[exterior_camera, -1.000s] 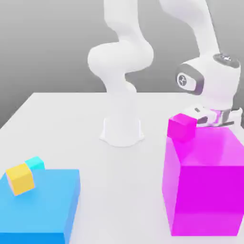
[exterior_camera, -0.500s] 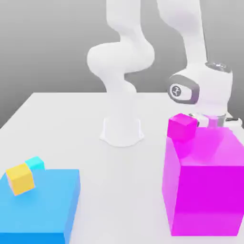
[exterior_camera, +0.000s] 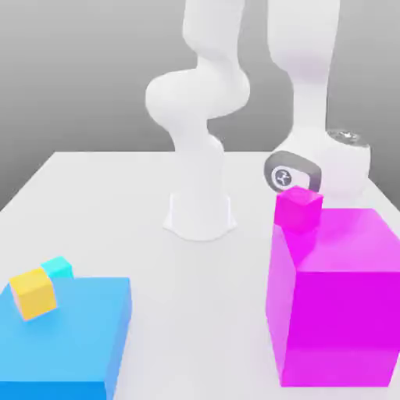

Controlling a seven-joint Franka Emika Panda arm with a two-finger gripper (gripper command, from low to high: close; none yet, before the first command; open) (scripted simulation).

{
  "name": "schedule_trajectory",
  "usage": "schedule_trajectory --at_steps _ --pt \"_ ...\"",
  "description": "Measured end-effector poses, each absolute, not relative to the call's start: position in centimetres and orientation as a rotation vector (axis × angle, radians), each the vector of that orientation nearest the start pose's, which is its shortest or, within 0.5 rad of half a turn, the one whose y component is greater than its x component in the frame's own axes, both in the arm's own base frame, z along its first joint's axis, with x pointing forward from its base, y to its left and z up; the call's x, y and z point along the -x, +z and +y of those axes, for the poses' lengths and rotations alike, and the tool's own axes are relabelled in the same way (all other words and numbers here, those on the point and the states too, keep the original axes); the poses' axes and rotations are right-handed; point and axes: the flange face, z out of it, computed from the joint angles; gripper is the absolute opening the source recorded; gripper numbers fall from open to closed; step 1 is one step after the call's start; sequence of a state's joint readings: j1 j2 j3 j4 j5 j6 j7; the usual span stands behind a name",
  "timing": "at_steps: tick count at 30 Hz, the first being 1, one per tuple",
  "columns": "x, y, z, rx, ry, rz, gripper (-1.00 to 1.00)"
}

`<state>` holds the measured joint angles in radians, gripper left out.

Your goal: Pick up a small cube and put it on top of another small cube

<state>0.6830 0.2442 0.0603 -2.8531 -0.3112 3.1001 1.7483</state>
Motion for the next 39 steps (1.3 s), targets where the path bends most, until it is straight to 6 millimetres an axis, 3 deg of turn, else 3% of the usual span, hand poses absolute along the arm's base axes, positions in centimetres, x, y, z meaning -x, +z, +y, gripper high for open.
schedule_trajectory --at_steps 3,12,23,25,30,39 --pt "-23.2 13.6 25.2 2.947 -0.002 1.07 -1.0" --pt "-23.7 17.1 26.0 2.932 -0.009 1.072 -1.0" --pt "-23.2 19.8 25.1 2.951 -0.003 1.068 -1.0" --pt "-23.1 20.1 25.1 2.947 0.029 1.098 -1.0" --pt "-25.1 22.3 25.5 2.895 0.155 1.147 -1.0" --pt "-27.4 28.2 27.9 2.677 0.46 1.049 -1.0"
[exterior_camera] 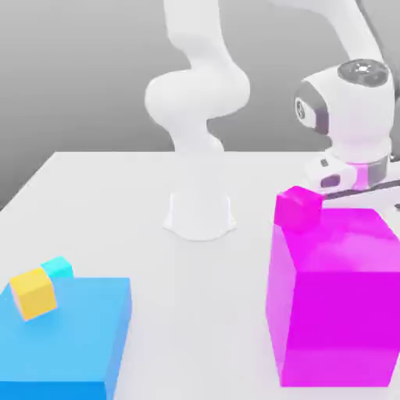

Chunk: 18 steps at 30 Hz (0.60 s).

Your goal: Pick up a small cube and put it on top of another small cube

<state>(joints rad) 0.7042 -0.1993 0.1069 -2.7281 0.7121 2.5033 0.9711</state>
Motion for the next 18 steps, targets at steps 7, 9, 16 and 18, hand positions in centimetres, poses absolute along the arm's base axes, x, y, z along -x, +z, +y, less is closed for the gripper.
schedule_trajectory --at_steps 7,9,16,18 --pt "-32.0 35.2 27.1 2.484 0.442 0.82 -1.0" --pt "-35.0 37.2 24.2 2.474 0.323 0.806 -1.0" --pt "-41.3 37.6 10.3 2.349 0.13 1.344 -1.0" --pt "-41.8 37.0 7.0 2.282 0.113 1.514 -1.0"
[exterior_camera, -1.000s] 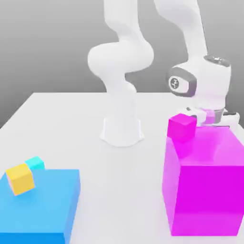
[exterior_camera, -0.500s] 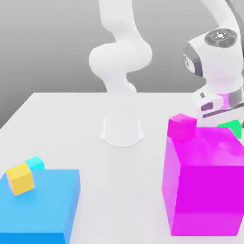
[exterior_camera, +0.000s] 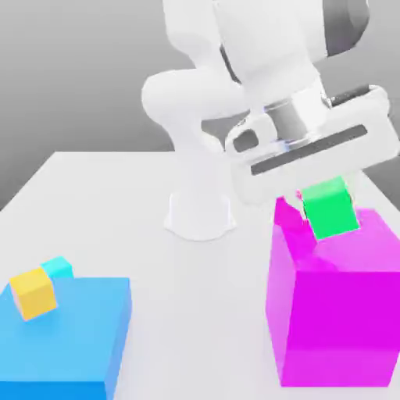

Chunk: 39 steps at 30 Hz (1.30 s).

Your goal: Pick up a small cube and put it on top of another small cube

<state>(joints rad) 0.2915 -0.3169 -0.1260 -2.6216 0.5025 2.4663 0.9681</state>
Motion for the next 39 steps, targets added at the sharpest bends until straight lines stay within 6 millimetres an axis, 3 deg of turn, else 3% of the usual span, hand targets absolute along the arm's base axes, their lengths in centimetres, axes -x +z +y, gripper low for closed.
schedule_trajectory --at_steps 5,11,17,24,29,34,39 --pt "-41.9 35.4 -0.6 2.065 0.084 1.914 -1.0" --pt "-40.3 33.4 -9.1 1.72 0.048 2.336 -1.0" --pt "-37.0 31.4 -16.7 1.296 0.006 2.679 -1.0" --pt "-31.5 29.2 -24.1 0.73 -0.043 2.962 -1.0" --pt "-27.0 27.4 -27.8 0.298 -0.058 3.08 -1.0" --pt "-22.9 25.1 -29.3 -0.137 -0.02 3.13 -1.0" --pt "-22.4 20.6 -29.4 -0.215 -0.002 3.132 -1.0"
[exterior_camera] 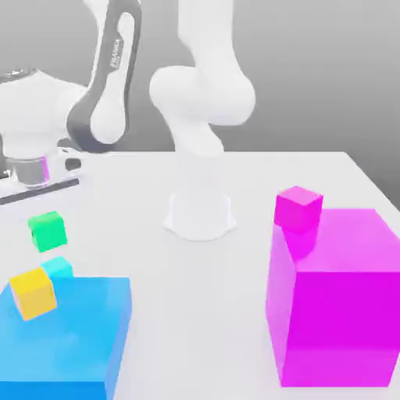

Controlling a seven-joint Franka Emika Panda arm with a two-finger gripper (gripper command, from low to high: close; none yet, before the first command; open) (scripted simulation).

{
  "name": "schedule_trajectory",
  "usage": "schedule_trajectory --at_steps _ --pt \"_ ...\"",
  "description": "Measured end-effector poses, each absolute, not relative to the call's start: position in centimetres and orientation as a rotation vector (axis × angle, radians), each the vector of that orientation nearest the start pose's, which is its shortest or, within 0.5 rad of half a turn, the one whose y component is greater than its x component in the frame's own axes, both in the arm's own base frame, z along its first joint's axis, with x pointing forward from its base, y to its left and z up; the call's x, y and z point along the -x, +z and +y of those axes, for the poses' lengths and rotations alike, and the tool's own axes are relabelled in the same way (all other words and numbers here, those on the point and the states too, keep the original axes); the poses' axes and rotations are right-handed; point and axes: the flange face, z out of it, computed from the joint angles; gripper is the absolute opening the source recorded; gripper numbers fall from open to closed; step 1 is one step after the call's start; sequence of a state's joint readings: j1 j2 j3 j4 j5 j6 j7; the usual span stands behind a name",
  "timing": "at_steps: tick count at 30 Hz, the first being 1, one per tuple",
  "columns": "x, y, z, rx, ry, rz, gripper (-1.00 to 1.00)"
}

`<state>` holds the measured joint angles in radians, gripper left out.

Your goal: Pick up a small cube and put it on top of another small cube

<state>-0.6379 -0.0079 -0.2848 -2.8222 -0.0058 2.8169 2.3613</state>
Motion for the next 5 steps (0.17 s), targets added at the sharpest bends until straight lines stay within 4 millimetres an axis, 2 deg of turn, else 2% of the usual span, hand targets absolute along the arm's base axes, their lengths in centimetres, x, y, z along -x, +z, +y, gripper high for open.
schedule_trajectory --at_steps 1,2,5 --pt "-22.33 19.58 -29.41 -0.216 -0.002 3.132 -1.0" --pt "-22.34 18.7 -29.32 -0.214 -0.002 3.132 1.0" --pt "-22.34 18.7 -29.32 -0.213 -0.002 3.132 1.0"
